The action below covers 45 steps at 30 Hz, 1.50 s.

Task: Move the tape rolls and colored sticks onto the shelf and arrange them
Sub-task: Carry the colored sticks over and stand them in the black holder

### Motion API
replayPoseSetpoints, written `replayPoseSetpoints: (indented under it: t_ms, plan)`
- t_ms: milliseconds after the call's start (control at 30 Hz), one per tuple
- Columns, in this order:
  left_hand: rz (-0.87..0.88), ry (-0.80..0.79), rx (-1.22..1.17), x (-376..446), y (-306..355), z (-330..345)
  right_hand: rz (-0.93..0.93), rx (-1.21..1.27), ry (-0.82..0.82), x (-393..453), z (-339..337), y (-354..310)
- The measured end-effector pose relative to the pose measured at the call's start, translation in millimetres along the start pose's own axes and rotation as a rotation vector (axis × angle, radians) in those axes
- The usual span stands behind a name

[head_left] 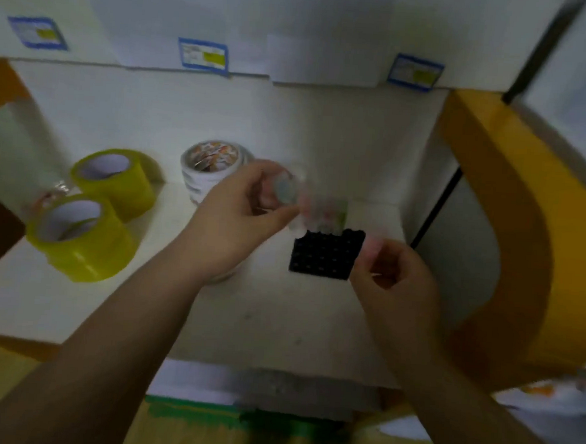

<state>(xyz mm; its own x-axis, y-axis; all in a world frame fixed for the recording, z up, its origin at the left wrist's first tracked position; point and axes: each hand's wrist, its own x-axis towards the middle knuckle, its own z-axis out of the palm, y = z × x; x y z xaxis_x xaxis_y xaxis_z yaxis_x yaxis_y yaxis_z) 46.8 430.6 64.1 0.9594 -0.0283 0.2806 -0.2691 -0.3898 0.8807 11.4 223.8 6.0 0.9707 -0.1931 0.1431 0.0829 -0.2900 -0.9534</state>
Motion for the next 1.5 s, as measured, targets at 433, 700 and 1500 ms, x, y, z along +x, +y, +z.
replayPoseSetpoints:
  t_ms: [433, 700, 1500]
  plan:
    - [0.324, -0.573, 0.508, 137, -31, 85, 0.01, -0.029, 0.261, 2, -9, 3]
    - [0.298, -0.713, 0.675, 140, -43, 87, 0.014, -0.03, 0.276, 17, 2, 9]
    - [0.346, -0.699, 0.78, 144, -45, 94, -0.01, -0.158, 0.14, 101, 28, 62]
